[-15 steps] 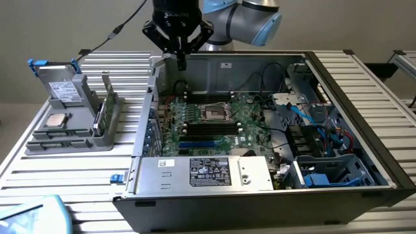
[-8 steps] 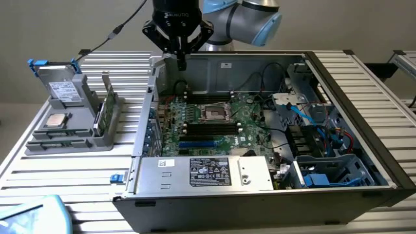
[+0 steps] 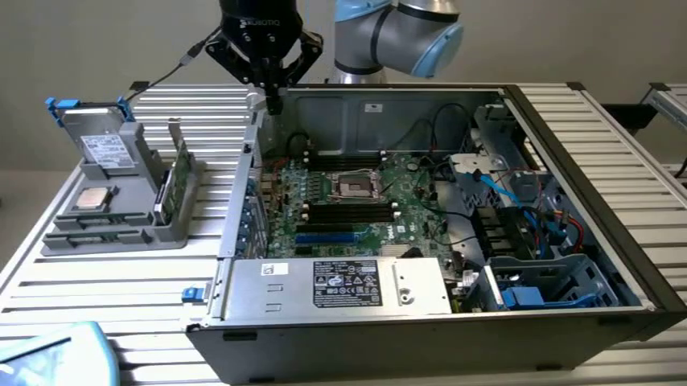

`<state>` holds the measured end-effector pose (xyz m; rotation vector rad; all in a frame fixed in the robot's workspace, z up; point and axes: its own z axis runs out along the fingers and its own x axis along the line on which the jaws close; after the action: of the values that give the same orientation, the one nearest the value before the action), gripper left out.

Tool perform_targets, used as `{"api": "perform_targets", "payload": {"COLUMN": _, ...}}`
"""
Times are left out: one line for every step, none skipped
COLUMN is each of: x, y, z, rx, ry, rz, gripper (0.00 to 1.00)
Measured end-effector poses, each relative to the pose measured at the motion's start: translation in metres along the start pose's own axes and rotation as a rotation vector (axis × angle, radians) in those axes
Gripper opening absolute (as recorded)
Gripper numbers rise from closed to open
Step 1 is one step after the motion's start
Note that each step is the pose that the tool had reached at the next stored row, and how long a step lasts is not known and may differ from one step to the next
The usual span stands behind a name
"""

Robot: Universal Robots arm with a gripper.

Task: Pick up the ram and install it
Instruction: 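Reach for the ram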

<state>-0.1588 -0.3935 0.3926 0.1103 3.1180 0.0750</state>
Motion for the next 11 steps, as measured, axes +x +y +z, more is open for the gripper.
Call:
{"api": "perform_targets", "payload": {"x": 0.004, "y": 0.0003, "z": 0.0, "rx": 0.0, "ry": -0.0002, "rz": 0.0, "gripper": 0.1}}
{"api": "perform_targets", "payload": {"x": 0.009, "y": 0.0006, "z": -0.0001, "rx": 0.0, "ry": -0.0003, "rz": 0.0, "gripper": 0.1}}
{"api": "perform_targets", "payload": {"x": 0.014, "y": 0.0008, "z": -0.0001, "rx": 0.0, "ry": -0.0004, "rz": 0.0, "gripper": 0.1}}
{"api": "perform_targets", "payload": {"x": 0.018, "y": 0.0011, "z": -0.0001, "rx": 0.0, "ry": -0.0003, "rz": 0.0, "gripper": 0.1}}
{"api": "perform_targets", "payload": {"x": 0.023, "y": 0.0013, "z": -0.0002, "rx": 0.0, "ry": -0.0003, "rz": 0.0, "gripper": 0.1}}
{"api": "perform_targets", "payload": {"x": 0.027, "y": 0.0015, "z": -0.0002, "rx": 0.0, "ry": -0.0004, "rz": 0.0, "gripper": 0.1}}
{"api": "perform_targets", "payload": {"x": 0.032, "y": 0.0017, "z": -0.0002, "rx": 0.0, "ry": -0.0004, "rz": 0.0, "gripper": 0.1}}
{"api": "perform_targets", "payload": {"x": 0.036, "y": 0.0019, "z": -0.0002, "rx": 0.0, "ry": -0.0004, "rz": 0.0, "gripper": 0.1}}
{"api": "perform_targets", "payload": {"x": 0.041, "y": 0.0021, "z": 0.0, "rx": -0.0001, "ry": -0.0004, "rz": 0.0, "gripper": 0.1}}
{"api": "perform_targets", "payload": {"x": 0.045, "y": 0.0022, "z": 0.0001, "rx": 0.0, "ry": -0.0004, "rz": 0.0, "gripper": 0.1}}
{"api": "perform_targets", "payload": {"x": 0.05, "y": 0.0023, "z": 0.0003, "rx": 0.0, "ry": -0.0004, "rz": 0.0, "gripper": 0.1}}
